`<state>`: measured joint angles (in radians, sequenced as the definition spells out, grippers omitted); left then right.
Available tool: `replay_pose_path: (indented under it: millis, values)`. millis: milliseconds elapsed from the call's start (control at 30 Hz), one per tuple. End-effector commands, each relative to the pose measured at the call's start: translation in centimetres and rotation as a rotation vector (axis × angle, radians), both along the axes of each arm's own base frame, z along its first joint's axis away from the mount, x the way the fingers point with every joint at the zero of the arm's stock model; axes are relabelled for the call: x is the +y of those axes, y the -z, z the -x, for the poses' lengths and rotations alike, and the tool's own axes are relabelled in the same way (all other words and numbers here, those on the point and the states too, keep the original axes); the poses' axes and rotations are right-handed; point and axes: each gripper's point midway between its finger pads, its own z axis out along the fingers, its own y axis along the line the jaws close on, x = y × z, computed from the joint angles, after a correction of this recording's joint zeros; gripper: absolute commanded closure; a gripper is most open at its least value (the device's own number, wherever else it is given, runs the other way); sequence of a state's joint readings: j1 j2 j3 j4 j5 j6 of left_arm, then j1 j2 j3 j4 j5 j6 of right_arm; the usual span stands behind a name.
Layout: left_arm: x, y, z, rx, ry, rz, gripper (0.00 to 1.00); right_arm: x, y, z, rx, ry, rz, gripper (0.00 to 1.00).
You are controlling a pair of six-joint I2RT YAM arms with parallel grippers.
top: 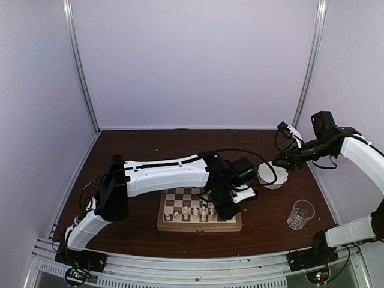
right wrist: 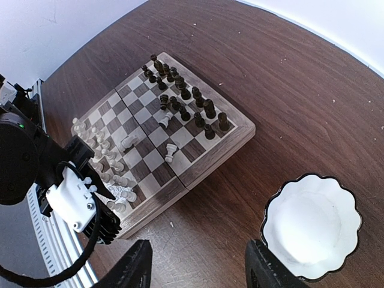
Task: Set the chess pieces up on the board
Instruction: Place the rook at h1.
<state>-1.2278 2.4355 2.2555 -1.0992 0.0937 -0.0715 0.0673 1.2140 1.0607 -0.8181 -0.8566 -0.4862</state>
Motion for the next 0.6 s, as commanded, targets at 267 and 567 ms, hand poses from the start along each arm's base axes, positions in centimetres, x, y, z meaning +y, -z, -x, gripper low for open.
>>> replay_pose_path:
  millis: [267, 567]
  values:
    - [-1.8, -6.1, 0.7, 0.024, 0.000, 0.151, 0.76, 0.1, -0.1, 0.1, -0.006, -0.012, -0.010, 0.45]
    - [2.0, -12.2, -6.5, -0.050, -0.224, 0.262, 0.70, 1.0, 0.5, -0.3, 0.008, -0.044, 0.023, 0.47]
